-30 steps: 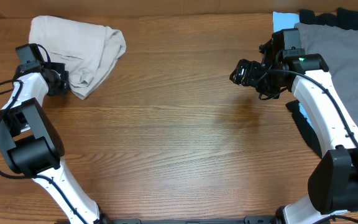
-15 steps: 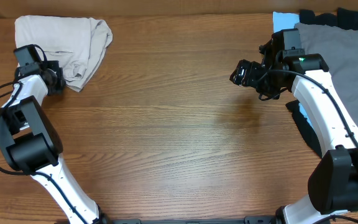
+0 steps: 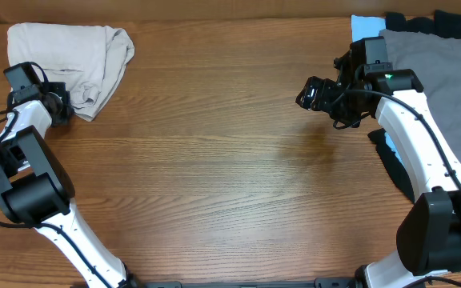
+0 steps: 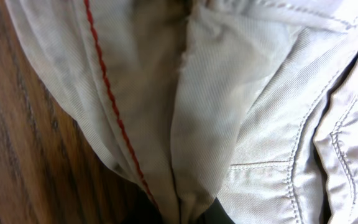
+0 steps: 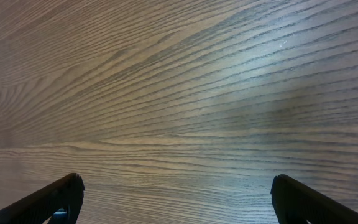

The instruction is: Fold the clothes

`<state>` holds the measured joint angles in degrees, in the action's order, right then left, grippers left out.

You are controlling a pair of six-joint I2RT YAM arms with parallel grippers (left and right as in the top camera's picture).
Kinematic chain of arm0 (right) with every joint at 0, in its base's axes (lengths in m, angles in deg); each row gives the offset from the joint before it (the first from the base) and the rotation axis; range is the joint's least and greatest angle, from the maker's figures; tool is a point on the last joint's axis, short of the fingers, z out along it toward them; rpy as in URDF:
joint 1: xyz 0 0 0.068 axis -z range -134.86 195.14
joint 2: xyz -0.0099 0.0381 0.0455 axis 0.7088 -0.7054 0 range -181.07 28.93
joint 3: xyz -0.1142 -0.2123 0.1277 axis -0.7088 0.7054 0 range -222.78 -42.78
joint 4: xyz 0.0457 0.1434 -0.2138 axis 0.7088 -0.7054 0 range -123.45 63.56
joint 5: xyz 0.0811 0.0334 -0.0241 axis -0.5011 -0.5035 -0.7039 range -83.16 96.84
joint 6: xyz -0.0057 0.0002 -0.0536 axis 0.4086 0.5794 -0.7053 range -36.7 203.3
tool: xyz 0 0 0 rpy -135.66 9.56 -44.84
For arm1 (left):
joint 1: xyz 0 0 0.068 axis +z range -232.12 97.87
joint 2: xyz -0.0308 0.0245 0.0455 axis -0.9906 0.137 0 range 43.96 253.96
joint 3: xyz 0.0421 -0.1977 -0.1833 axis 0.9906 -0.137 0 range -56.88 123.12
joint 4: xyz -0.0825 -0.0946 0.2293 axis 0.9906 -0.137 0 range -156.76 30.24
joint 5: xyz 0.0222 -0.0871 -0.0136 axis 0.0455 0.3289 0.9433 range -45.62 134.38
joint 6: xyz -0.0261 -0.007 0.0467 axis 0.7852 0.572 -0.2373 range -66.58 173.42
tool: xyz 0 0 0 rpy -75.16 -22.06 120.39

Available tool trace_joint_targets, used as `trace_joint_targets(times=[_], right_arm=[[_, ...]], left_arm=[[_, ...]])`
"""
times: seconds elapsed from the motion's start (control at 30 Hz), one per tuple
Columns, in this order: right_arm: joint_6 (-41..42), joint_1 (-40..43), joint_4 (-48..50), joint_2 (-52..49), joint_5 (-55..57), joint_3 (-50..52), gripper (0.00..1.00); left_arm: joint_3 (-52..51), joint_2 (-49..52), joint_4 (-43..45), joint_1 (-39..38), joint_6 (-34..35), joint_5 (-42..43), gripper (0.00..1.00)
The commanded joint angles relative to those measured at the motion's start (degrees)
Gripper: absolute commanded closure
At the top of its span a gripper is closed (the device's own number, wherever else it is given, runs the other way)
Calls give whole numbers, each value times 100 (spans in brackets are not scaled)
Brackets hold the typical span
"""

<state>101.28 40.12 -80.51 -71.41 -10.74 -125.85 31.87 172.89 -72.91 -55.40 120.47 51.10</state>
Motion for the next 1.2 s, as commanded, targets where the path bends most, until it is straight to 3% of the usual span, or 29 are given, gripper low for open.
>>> trace_joint_targets(times=[0.0, 0.1, 0.13, 0.4, 0.57, 0.83, 0.97, 1.17], right_arm=[[2, -7, 17, 42, 20, -57, 0], [2, -7, 42, 39, 20, -57, 0], [0, -7, 76, 39, 20, -57, 0], [0, -4, 144, 63, 11, -72, 0], [0, -4, 22, 214, -13, -221, 0], [-74, -4, -739, 931, -2, -1178, 0], [-195, -4, -977, 1591, 109, -1381, 0], [-195, -4, -1447, 2553, 702, -1379, 0]], left_arm=[[-52, 310, 105, 140, -306, -479, 82], [-52, 308, 295, 140, -846, -372, 12], [-42, 297, 391, 140, -1213, -153, 0], [42, -422, 227, 249, -2640, 1121, 0], [42, -1392, -647, 249, -3773, 1123, 0], [42, -3069, -2173, 131, -4957, 1134, 0], [42, -3635, -2546, -151, -5204, 1134, 0], [42, -3958, -2369, -916, -5163, 1128, 0]])
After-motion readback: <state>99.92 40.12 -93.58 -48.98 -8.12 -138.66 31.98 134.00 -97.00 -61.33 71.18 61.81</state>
